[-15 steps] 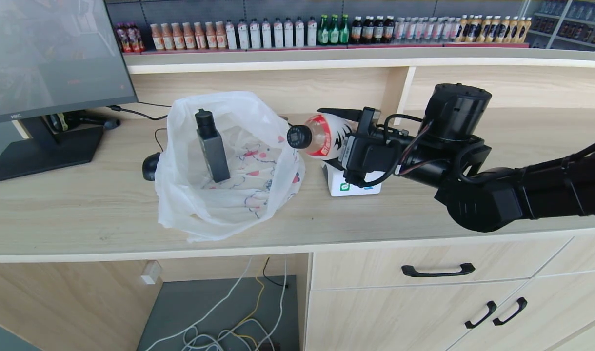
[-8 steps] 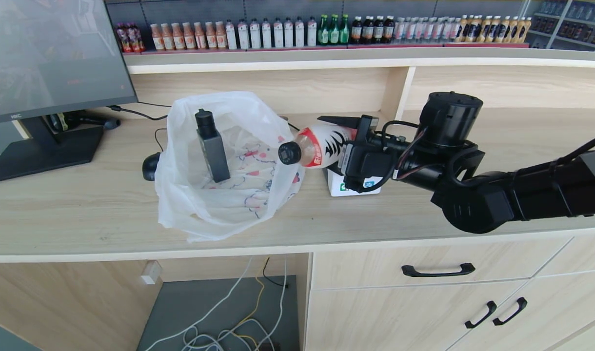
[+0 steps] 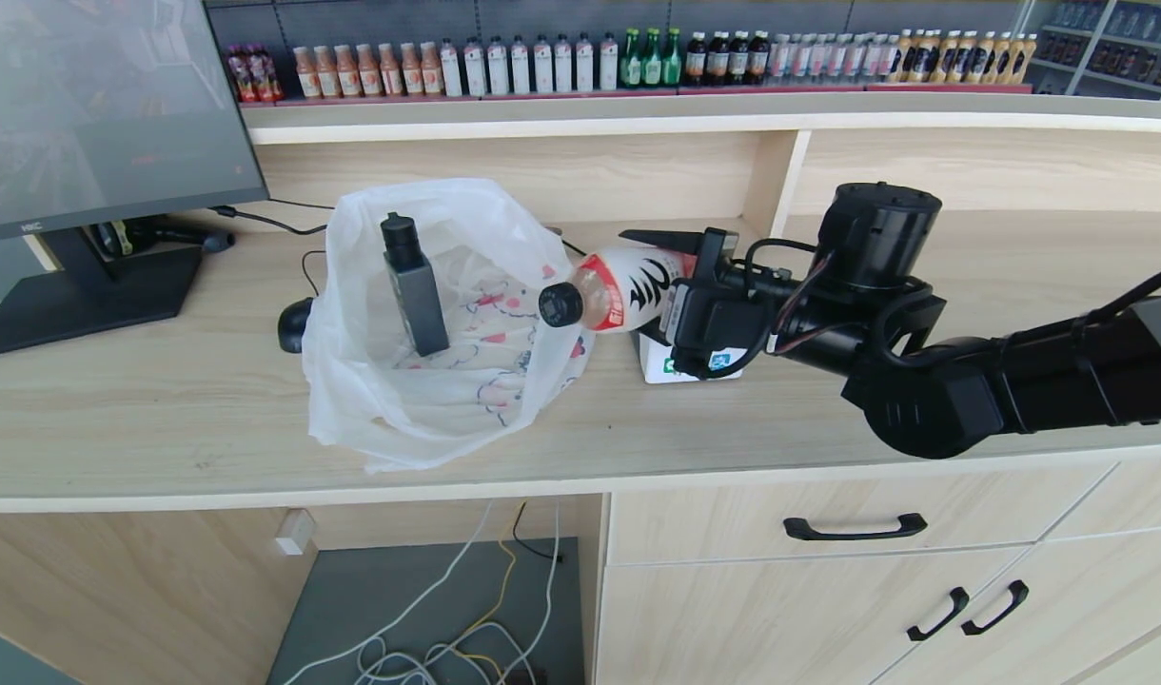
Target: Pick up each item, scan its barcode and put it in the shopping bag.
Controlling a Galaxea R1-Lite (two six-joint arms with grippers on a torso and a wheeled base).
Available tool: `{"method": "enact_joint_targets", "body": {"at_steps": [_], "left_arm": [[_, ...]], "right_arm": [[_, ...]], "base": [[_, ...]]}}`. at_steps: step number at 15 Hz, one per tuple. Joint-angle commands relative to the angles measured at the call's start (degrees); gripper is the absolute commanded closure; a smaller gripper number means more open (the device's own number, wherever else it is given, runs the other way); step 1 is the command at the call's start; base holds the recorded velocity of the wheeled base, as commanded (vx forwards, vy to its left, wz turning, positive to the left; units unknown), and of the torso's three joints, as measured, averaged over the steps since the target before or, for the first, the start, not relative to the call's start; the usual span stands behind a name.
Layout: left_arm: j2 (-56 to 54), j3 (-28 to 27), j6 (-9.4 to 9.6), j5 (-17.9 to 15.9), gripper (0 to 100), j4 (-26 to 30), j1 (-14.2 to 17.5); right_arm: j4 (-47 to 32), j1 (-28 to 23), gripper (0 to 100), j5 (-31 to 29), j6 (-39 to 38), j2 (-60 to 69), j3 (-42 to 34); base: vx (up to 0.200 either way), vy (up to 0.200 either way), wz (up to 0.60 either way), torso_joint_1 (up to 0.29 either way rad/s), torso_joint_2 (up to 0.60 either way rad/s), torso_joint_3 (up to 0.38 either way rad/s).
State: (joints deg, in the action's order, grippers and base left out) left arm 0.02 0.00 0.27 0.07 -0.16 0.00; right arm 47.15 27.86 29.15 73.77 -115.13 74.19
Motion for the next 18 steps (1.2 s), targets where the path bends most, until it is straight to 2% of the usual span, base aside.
{"method": "enact_joint_targets", "body": {"at_steps": [1, 8, 11, 15, 17, 18], "left_arm": [[-0.02, 0.00, 0.00, 0.01, 0, -0.02, 0.00], [-0.02, 0.00, 0.00, 0.01, 0, -0.02, 0.00], [-0.02, 0.00, 0.00, 0.01, 0, -0.02, 0.00], [-0.02, 0.00, 0.00, 0.01, 0, -0.02, 0.00], [-0.02, 0.00, 0.00, 0.01, 0, -0.02, 0.00], [-0.02, 0.00, 0.00, -0.07, 0, -0.02, 0.00]], "right_arm": [[-0.04, 0.01, 100, 0.03, -0.03, 0.08, -0.01], [-2.42, 0.01, 100, -0.32, -2.13, 4.65, 0.60], [-2.42, -0.08, 100, -0.50, -7.41, 5.53, 4.29], [-1.89, -0.08, 100, -0.85, -14.26, 8.43, 4.73], [0.31, -0.17, 100, -0.93, -17.69, 9.48, 4.38], [3.38, -0.08, 100, -2.87, -22.09, 10.10, 4.03]], "base": [[0.000, 0.000, 0.00, 0.000, 0.00, 0.000], [0.000, 0.000, 0.00, 0.000, 0.00, 0.000], [0.000, 0.000, 0.00, 0.000, 0.00, 0.000], [0.000, 0.000, 0.00, 0.000, 0.00, 0.000], [0.000, 0.000, 0.00, 0.000, 0.00, 0.000], [0.000, 0.000, 0.00, 0.000, 0.00, 0.000]]}}
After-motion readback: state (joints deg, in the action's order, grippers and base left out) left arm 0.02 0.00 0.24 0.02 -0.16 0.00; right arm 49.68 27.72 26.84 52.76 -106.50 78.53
